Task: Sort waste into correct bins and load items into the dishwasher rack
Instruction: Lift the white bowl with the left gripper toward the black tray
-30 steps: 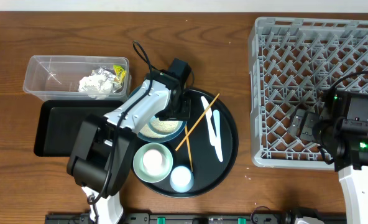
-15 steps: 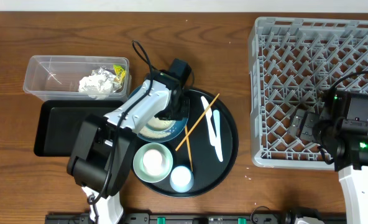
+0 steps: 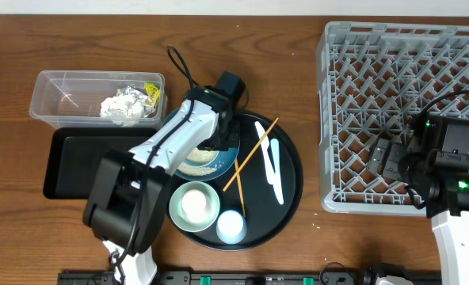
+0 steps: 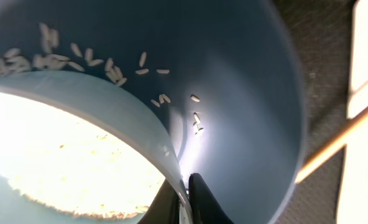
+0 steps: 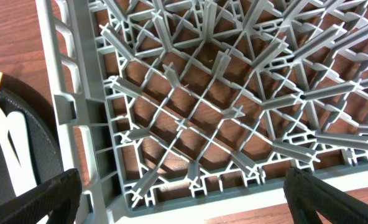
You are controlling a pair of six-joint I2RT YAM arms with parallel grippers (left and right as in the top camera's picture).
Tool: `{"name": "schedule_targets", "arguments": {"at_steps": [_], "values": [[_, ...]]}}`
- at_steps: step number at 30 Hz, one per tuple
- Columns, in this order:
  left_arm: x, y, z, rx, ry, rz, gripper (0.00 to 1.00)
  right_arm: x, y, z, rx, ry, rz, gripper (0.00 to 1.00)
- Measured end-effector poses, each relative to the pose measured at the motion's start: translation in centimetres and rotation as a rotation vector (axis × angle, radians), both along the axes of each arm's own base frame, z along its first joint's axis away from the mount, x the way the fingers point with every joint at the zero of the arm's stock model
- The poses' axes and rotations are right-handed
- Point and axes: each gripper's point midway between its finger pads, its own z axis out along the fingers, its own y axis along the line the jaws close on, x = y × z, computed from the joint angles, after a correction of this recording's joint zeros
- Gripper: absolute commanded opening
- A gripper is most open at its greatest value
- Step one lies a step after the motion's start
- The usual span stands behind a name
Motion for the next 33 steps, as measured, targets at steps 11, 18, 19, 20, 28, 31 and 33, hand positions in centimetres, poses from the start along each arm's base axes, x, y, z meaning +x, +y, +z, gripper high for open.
{"name": "schedule_targets", "arguments": {"at_steps": [11,18,19,20,28,31,33], "values": [[-0.2,0.0,6.2,-0.078,-0.117,0.002,0.06,0.0,0.0,0.0,0.000,-0.001,0.000,0.99],[-0.5,1.6,9.9,-0.133,-0.177,0.042,0.06,0.0,0.0,0.0,-0.003,-0.001,0.001,0.99],[-0.5,2.2,10.4,-0.137,-0.185,0.057,0.06,0.0,0.0,0.0,-0.004,-0.001,0.002,0.99],[-0.4,2.9,11.0,-0.141,-0.196,0.075,0.06,0.0,-0.1,0.0,-0.005,-0.001,0.002,0.99],[-0.3,7.0,14.4,-0.266,-0.232,0.180,0.06,0.0,-0.1,0.0,-0.006,-0.001,0.001,0.99],[0.1,8.0,14.7,-0.328,-0.226,0.210,0.06,0.0,-0.1,0.0,-0.006,-0.001,0.001,0.99],[0.3,8.9,14.8,-0.374,-0.224,0.225,0.06,0.0,-0.1,0.0,-0.006,0.000,0.001,0.99]]}}
